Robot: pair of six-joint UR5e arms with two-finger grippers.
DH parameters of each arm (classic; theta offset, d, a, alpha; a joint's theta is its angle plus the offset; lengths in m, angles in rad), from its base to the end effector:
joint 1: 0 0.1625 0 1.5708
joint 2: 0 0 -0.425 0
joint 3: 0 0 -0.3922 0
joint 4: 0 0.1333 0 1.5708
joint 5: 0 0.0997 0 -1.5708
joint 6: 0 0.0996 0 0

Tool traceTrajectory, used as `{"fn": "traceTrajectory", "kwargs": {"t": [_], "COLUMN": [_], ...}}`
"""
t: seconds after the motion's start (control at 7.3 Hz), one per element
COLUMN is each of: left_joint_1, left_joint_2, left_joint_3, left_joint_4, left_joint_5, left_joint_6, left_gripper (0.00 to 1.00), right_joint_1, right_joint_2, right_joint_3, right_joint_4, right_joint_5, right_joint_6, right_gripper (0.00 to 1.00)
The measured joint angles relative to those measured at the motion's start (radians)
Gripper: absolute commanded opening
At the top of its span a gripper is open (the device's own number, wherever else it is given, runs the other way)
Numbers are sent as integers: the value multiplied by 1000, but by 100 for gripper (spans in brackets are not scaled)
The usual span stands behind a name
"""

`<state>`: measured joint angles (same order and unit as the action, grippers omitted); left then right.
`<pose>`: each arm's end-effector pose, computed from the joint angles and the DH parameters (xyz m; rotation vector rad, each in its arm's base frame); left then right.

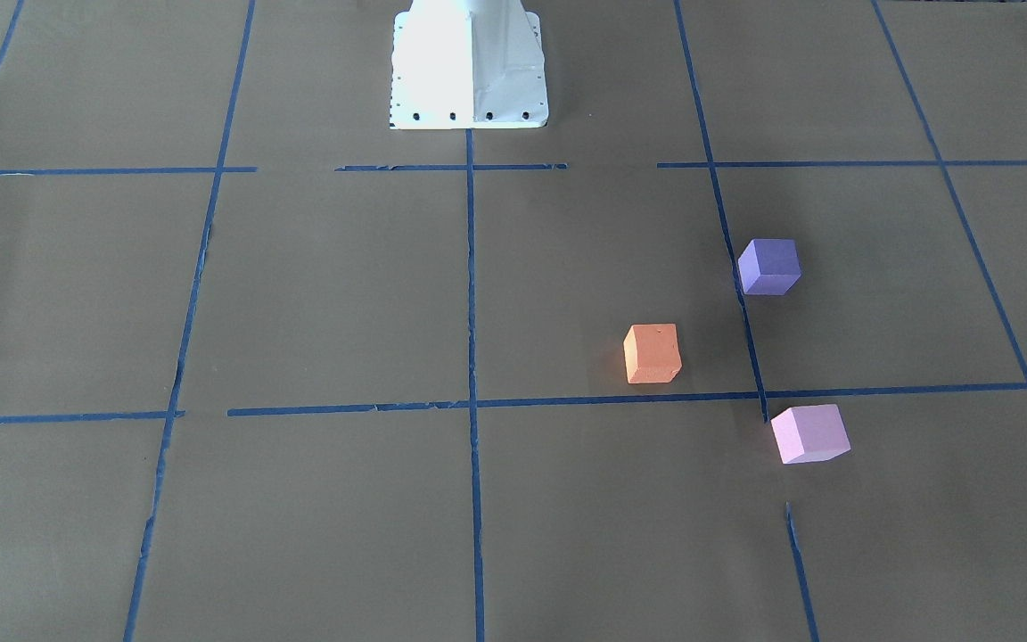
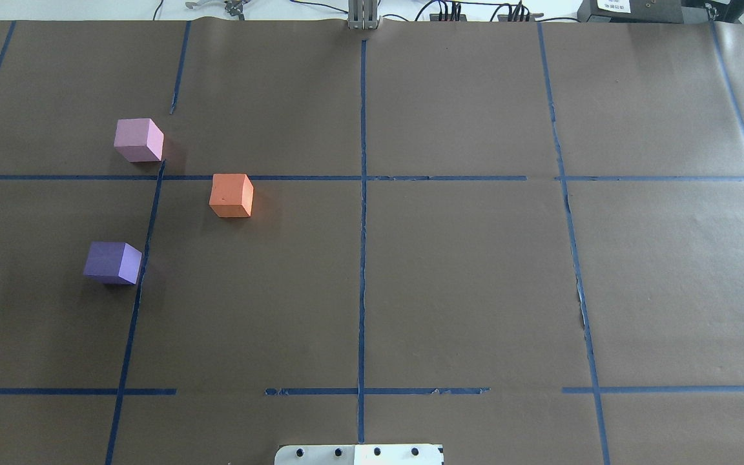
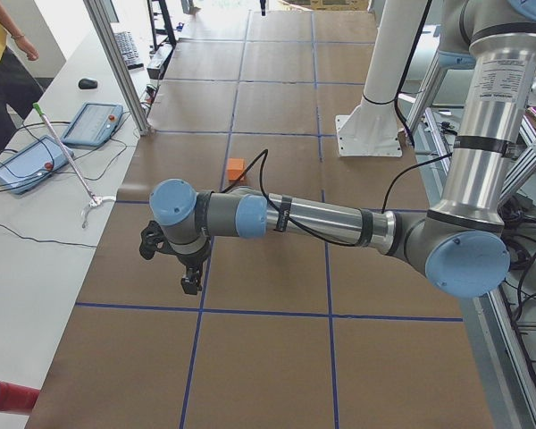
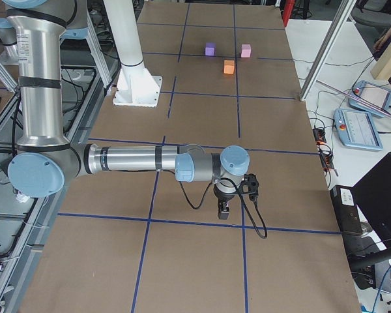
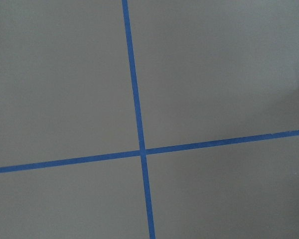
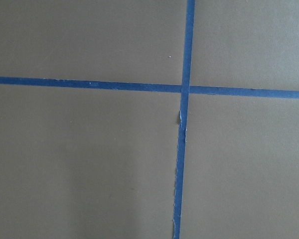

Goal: Arrange blocks in a line

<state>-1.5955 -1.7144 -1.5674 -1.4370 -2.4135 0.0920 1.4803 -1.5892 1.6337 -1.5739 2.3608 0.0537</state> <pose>-0.0725 -0.5477 0.5940 0.0552 0.8411 0.0660 0.0183 -0.4902 0.6359 -0.0178 -0.7907 -0.0512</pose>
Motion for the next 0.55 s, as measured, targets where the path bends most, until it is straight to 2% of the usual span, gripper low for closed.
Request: {"fn": "traceTrajectory", "kwargs": {"t": [0.27,0.55], "left_joint_1": [1,2], "left_joint_2": [99,132], "left_joint_3": [13,9], "left_joint_4": [-137,-211], "left_joint_5": [5,16], "left_joint_6": [-21,-52], "left_gripper": [100,100], "right_joint_1": [0,0], "right_joint_2": [0,0], "right_joint_3": [-1,0], "right_joint_4": [0,0], "right_joint_5": [0,0], "right_joint_6": [0,0], "right_gripper": [100,100]}}
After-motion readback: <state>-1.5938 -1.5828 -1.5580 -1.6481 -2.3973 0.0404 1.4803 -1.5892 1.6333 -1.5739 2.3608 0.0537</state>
